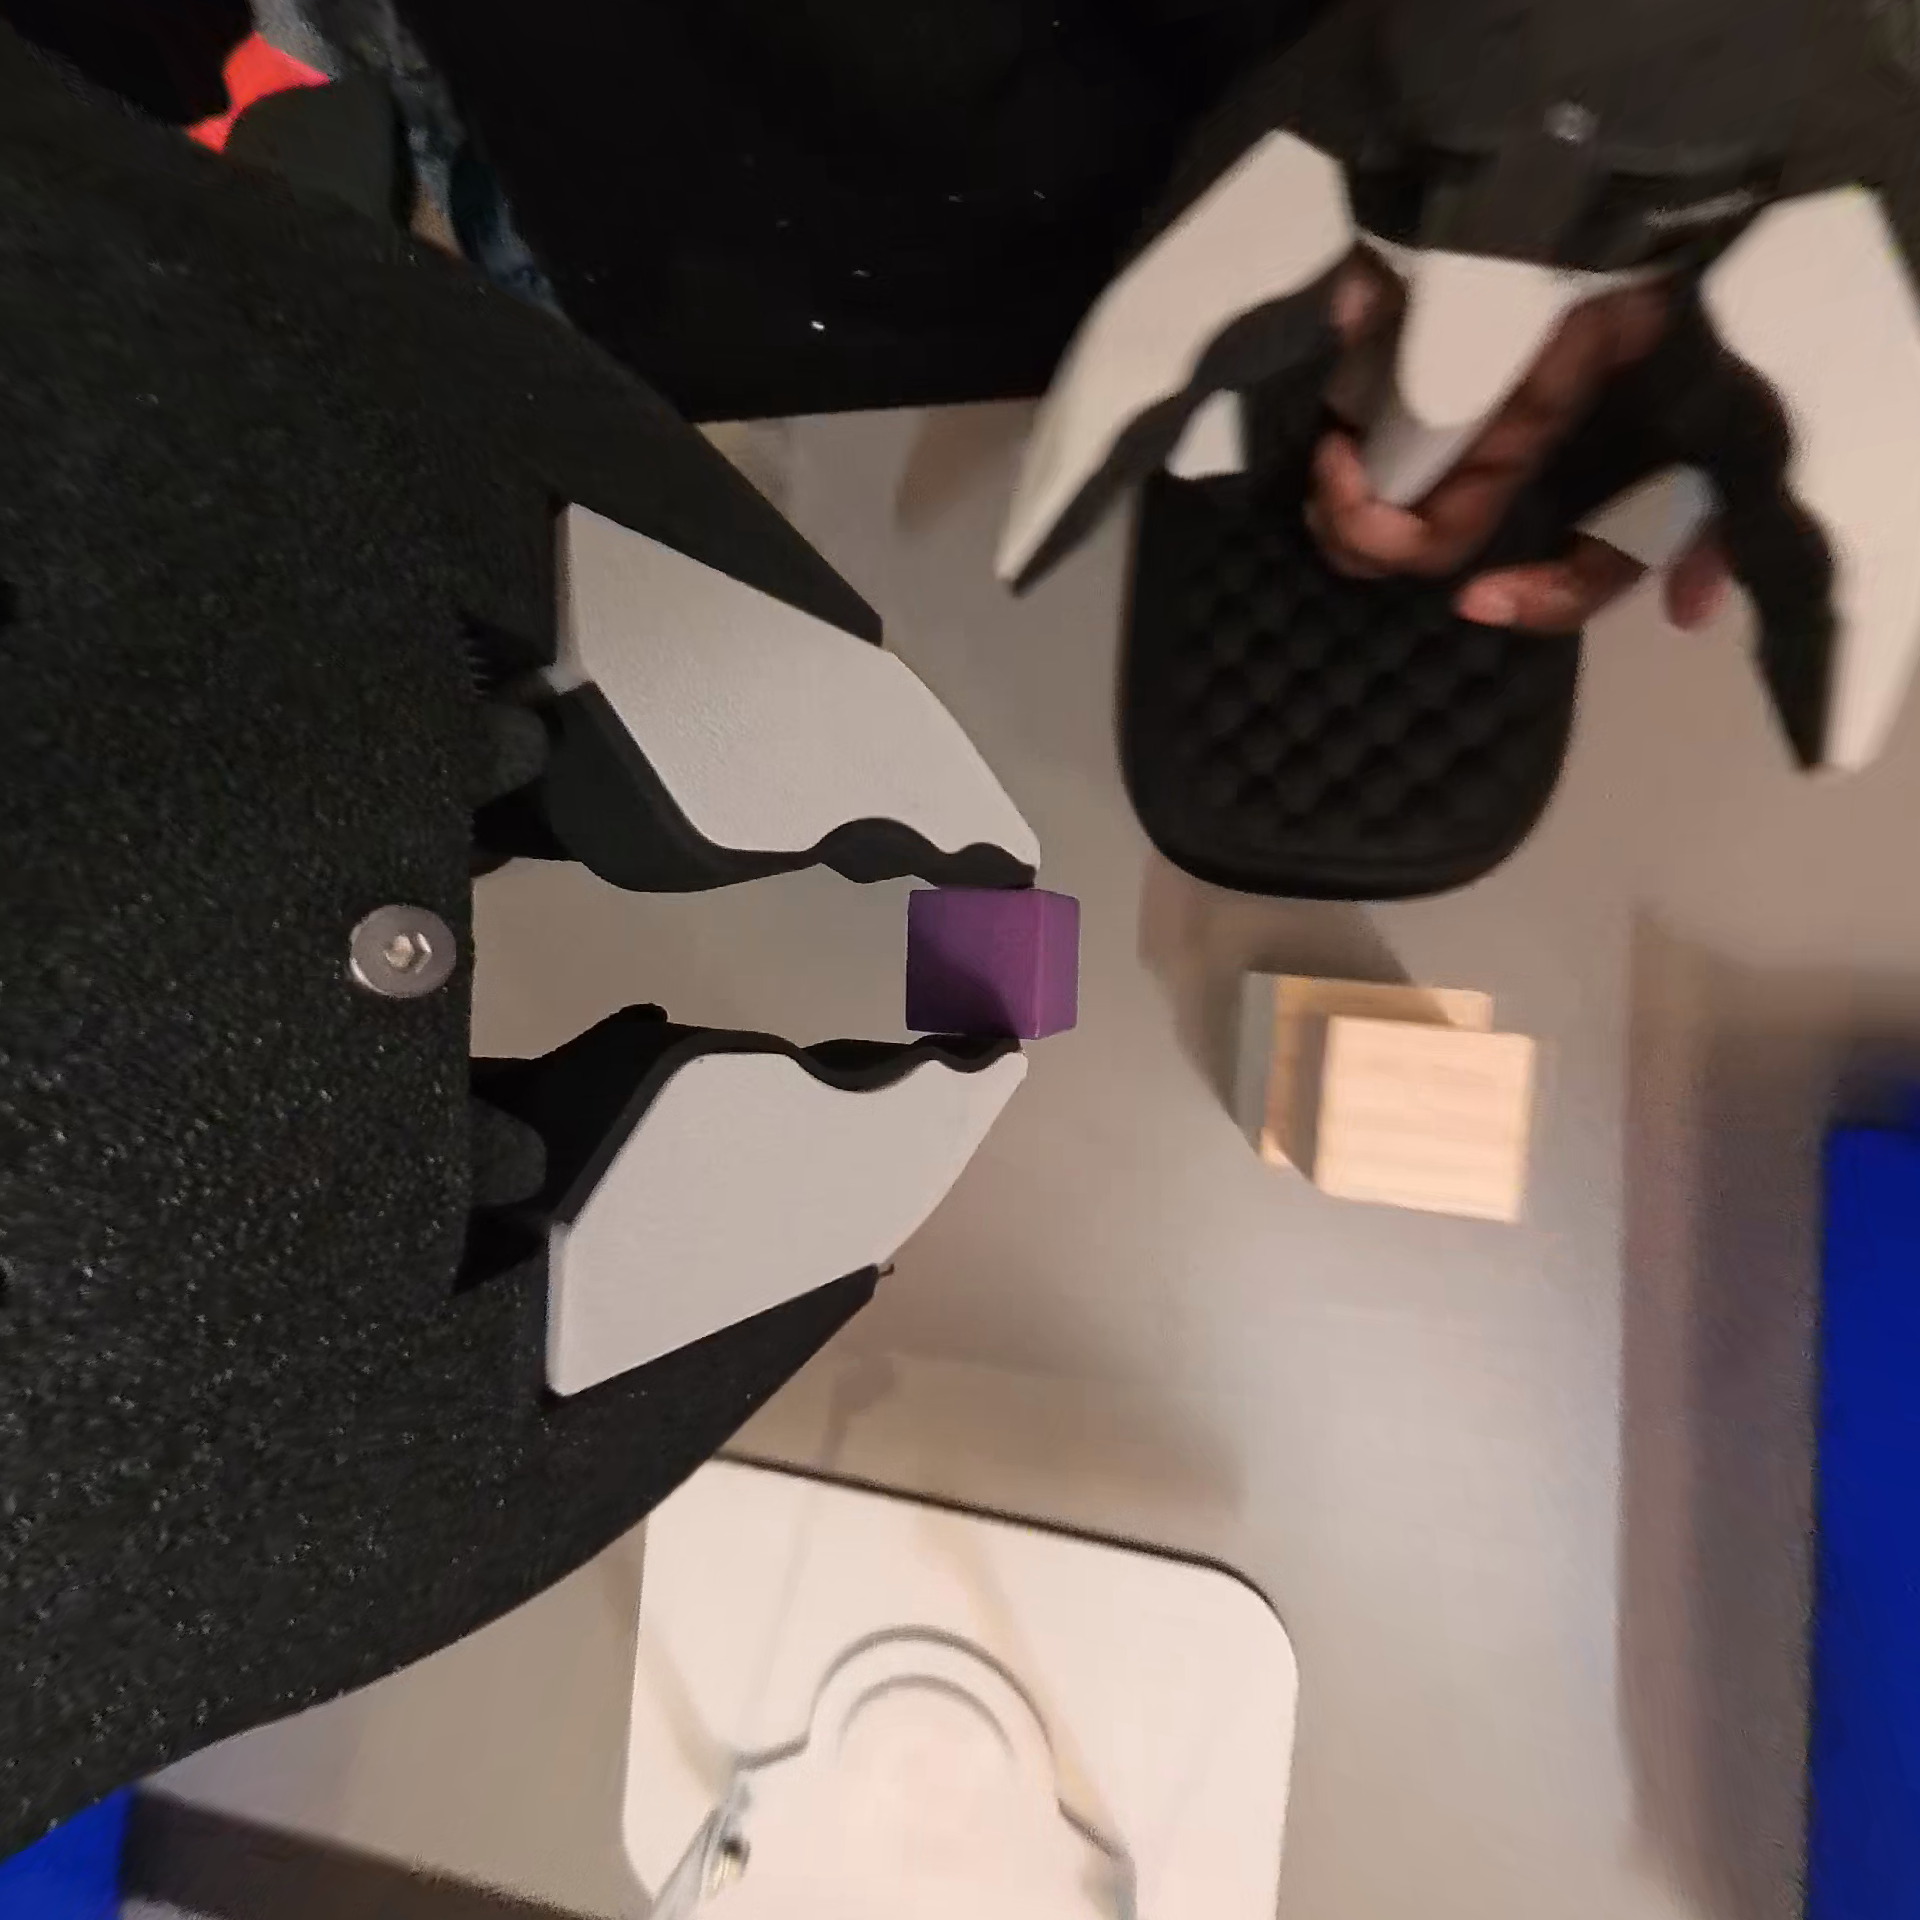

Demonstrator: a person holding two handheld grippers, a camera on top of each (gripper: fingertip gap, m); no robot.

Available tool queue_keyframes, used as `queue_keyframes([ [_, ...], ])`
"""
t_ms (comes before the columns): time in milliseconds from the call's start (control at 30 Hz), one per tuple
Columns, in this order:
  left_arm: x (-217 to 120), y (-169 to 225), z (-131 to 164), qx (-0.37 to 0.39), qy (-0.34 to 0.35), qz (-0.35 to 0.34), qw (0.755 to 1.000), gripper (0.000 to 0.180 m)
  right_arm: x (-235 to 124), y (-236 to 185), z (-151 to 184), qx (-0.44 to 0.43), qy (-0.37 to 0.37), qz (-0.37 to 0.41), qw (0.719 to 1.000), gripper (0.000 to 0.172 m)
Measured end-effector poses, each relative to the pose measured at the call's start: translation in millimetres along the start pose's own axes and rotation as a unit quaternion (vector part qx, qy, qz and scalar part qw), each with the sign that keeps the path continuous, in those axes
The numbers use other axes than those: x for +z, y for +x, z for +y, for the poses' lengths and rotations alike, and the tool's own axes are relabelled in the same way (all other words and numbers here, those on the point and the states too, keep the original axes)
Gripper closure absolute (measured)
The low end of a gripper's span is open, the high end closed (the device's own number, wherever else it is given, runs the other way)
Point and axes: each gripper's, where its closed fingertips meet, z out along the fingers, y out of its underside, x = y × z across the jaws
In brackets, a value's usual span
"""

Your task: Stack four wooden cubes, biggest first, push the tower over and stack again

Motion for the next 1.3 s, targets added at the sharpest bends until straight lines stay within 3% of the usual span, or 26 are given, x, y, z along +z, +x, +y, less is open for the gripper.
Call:
queue_keyframes([
  [167,0,1,0,0.0,0.001,0.003,1.0,0.048,15,16,-46,0.012,-0.042,0.024,0.999,0.146],
  [367,0,0,-1,-0.003,0.003,0.005,1.0,0.048,37,31,-72,0.026,-0.081,0.026,0.996,0.146],
  [633,0,0,-1,-0.003,0.004,0.006,1.0,0.048,56,32,-69,0.026,-0.103,0.015,0.994,0.146],
  [1300,0,1,-1,-0.004,0.006,0.006,1.0,0.05,60,34,-67,0.025,-0.107,0.012,0.994,0.145],
])
